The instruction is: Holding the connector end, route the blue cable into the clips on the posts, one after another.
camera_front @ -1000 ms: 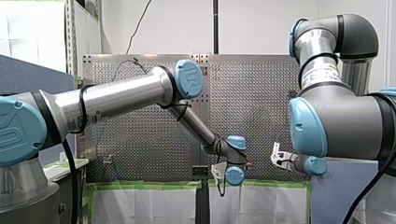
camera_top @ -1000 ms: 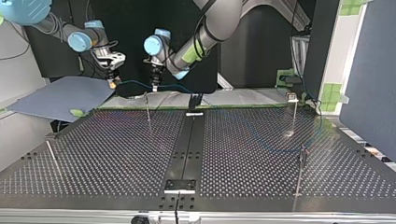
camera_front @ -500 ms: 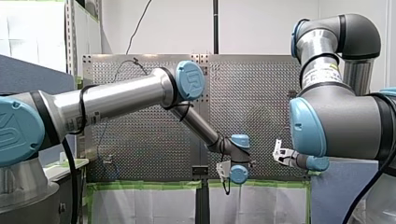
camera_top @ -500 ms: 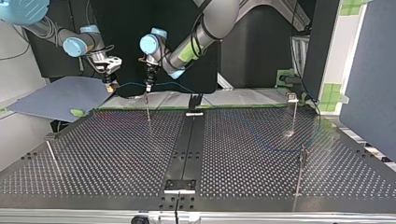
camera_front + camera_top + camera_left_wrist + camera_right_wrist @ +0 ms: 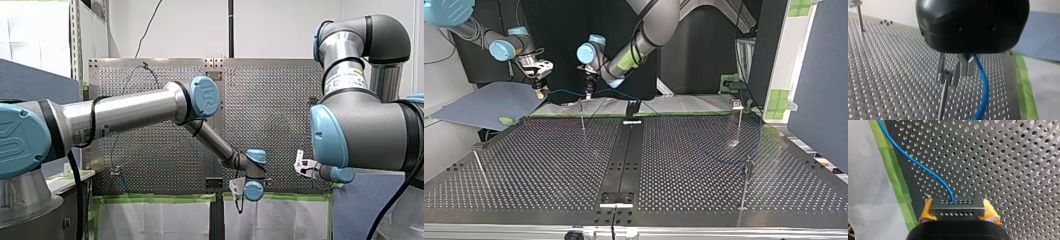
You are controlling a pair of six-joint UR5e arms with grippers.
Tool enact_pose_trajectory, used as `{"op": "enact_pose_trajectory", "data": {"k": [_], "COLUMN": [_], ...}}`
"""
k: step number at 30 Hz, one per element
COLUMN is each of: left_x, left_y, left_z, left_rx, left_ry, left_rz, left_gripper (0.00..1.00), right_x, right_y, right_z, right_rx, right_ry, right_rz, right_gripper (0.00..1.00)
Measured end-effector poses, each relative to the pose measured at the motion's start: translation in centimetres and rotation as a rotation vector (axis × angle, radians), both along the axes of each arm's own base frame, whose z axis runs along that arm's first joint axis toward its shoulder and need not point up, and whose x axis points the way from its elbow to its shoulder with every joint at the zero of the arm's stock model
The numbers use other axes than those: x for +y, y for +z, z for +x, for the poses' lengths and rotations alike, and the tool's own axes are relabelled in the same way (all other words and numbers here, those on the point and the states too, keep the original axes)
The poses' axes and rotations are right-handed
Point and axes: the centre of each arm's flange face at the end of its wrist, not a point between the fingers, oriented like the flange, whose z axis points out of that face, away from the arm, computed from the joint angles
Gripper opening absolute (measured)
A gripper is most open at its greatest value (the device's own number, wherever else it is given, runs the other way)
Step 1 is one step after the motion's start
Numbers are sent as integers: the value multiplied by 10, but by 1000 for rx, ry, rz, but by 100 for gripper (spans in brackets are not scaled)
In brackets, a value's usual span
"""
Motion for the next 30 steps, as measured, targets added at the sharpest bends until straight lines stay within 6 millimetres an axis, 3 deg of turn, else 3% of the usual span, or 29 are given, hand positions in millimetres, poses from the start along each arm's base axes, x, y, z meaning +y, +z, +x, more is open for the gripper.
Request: {"op": "enact_pose_trajectory", "data": {"k": [12, 25, 30], "left_x": [11, 13, 15], "left_y": [2, 2, 2], "left_z": [19, 28, 33], "left_rx": [-2, -1, -1], "left_ry": [11, -28, -39], "left_rz": [-3, -3, -5], "left_gripper": [0, 0, 0], "right_x": [-9, -16, -16], "right_y": [5, 4, -8], "right_z": [13, 0, -1], "right_rx": [-8, -20, -14], "right_ry": [27, -16, -15], "right_rz": [-24, -23, -9], "right_gripper": [0, 0, 0]}}
